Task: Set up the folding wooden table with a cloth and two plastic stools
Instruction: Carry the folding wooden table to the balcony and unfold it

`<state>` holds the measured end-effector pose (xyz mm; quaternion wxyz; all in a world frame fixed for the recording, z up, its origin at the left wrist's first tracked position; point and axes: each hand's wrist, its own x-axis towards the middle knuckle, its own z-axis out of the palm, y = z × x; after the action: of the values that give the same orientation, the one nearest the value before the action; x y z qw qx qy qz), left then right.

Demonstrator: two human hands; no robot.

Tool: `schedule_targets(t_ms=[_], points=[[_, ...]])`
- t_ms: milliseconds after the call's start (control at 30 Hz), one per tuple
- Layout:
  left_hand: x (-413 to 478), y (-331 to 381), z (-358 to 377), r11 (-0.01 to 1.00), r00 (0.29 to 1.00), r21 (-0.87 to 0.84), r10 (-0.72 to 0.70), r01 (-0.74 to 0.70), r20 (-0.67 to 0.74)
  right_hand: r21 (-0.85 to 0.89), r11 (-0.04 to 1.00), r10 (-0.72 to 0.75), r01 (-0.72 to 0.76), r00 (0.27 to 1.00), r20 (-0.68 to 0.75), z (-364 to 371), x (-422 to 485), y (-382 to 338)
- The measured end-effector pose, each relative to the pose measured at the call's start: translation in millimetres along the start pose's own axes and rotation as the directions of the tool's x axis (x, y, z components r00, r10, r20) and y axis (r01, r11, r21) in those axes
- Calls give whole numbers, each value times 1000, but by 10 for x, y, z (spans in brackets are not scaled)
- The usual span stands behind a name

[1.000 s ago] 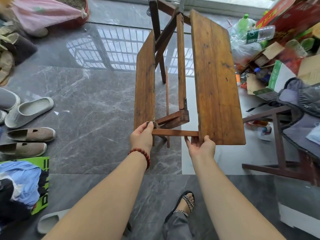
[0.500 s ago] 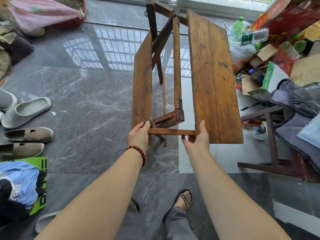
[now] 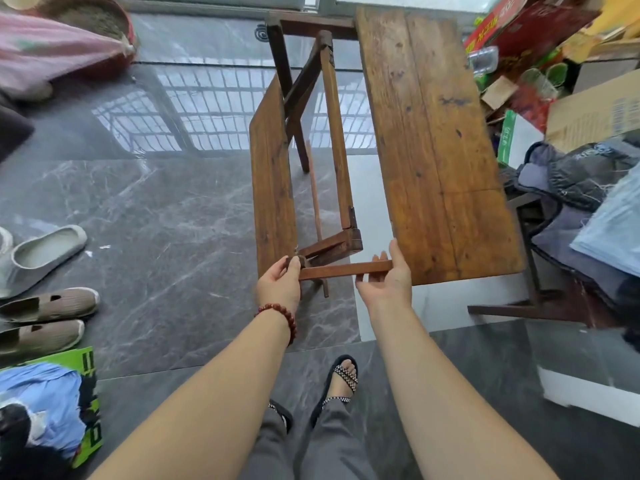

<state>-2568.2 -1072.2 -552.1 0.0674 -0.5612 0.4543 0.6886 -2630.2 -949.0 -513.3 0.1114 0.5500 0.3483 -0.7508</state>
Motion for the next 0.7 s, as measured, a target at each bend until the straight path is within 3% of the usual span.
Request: schedule_targets(t_ms=[133, 267, 467, 700], points=[[-30, 18, -31, 1000, 1000, 20, -10, 10, 12, -216, 976, 18, -23, 999, -29, 107, -15, 61], [-46, 47, -61, 998, 999, 51, -29, 28, 28, -472, 882, -52, -14, 990, -128, 201, 33, 143], [-50, 46, -81, 999, 997, 43, -29, 26, 65, -531, 847, -104, 6, 982, -155, 233, 85, 203], [-51, -18, -66, 974, 989, -174, -135, 144, 64, -569, 821, -197, 45, 958, -209, 250, 58, 212]])
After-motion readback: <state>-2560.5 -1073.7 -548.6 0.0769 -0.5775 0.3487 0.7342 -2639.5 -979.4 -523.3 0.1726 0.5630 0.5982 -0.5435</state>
